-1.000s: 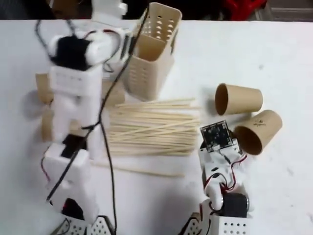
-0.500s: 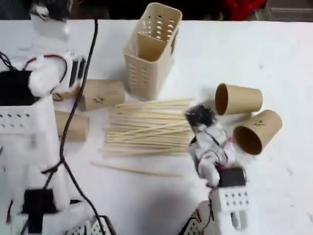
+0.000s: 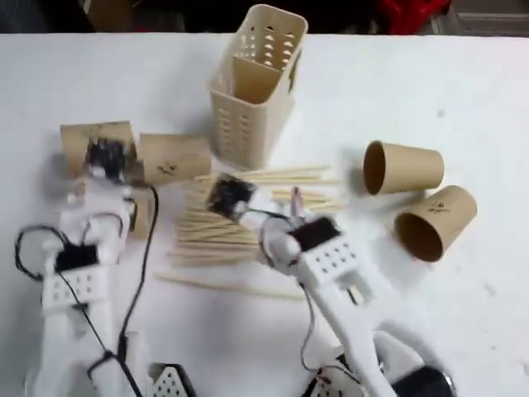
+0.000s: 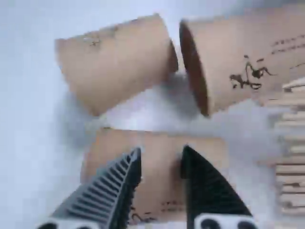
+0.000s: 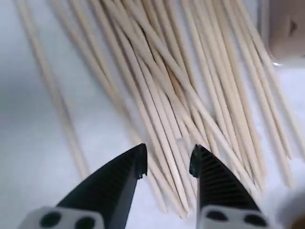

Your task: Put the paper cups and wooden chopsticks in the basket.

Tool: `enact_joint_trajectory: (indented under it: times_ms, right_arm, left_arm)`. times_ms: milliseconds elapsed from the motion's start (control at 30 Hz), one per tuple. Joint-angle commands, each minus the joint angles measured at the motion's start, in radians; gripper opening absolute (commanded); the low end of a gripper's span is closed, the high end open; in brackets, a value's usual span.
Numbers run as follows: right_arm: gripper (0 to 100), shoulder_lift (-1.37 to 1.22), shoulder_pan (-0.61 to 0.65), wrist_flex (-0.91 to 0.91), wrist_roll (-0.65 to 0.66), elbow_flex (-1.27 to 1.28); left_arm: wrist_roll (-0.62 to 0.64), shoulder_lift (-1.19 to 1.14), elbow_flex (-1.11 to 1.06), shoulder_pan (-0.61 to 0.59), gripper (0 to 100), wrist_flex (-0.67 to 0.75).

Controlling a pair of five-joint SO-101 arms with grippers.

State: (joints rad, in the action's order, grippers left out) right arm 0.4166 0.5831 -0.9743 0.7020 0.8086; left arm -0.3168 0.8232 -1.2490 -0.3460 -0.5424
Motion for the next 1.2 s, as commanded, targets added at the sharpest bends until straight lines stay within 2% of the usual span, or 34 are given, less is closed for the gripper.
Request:
enact_joint_trajectory:
  times_ms: [0,200,533,833,967,1167]
  right_arm:
    - [15.9,-0.127,0.053,0.042,0.100,-0.098]
    - [23.5,-0.259,0.042,0.189,0.141,-0.138]
    - [16.5,-0.387,0.007,0.334,0.161,-0.138]
    - [4.0,-0.404,-0.001,0.328,0.146,-0.138]
    - [1.6,-0.397,-0.025,0.315,0.046,-0.138]
    - [1.6,-0.394,-0.071,0.191,-0.048,-0.232]
  left_arm:
    - [-0.009,0.111,-0.117,-0.021,15,0.092]
    - [-0.012,0.173,-0.261,-0.030,15,0.261]
    - [-0.051,0.188,-0.275,-0.025,15,0.269]
    - [-0.051,0.188,-0.275,-0.024,15,0.269]
    - [-0.051,0.188,-0.275,-0.024,15,0.269]
    - [-0.048,0.186,-0.275,-0.024,15,0.273]
